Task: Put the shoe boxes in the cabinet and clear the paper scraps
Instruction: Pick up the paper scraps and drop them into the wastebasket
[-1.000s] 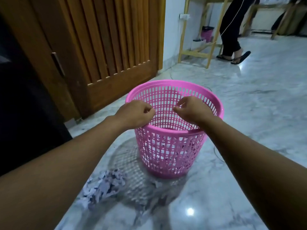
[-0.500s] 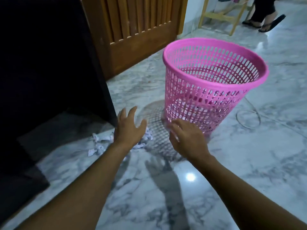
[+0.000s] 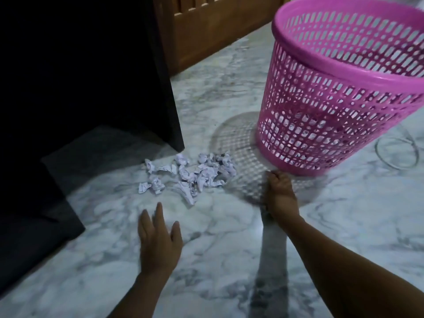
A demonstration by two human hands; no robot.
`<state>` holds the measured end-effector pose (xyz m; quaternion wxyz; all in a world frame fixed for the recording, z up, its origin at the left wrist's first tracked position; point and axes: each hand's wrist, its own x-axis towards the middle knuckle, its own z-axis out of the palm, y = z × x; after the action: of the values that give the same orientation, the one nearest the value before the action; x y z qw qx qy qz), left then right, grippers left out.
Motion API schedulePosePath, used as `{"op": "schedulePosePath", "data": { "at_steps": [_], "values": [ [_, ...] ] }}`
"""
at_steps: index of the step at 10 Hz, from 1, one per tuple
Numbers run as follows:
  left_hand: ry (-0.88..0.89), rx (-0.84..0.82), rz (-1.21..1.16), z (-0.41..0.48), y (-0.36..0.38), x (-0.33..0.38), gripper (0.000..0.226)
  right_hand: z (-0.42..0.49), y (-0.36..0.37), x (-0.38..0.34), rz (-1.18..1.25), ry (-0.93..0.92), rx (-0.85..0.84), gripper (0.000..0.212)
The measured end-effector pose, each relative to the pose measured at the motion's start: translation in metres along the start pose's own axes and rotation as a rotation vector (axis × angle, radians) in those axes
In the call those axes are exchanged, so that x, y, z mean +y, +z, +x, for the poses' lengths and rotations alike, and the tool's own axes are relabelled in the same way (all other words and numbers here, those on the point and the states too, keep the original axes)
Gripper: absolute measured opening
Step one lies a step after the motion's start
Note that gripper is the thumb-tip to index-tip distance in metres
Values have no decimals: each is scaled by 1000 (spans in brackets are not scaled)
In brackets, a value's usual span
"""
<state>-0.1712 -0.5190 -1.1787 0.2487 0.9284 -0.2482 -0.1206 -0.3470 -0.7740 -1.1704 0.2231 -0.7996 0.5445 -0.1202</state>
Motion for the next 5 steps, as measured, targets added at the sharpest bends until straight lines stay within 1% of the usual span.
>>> {"op": "schedulePosePath", "data": {
  "at_steps": [1,2,3,4,5],
  "values": [
    [198,38,105,-6,9,-13,46,-5,2,7,69,-123,152,33],
    [288,143,161,-6,1,-10,45,5,4,-10,308,-133,186,34],
    [253,303,19,8,-3,-15,28,20,-2,-52,219,-229,-22,40],
    [188,333,-89,32,-13,-5,15,36,1,-100,199,-453,-38,29],
    [147,397,-176,66,-28,4,9,53,16,-123,77,-595,-93,28]
  ]
}}
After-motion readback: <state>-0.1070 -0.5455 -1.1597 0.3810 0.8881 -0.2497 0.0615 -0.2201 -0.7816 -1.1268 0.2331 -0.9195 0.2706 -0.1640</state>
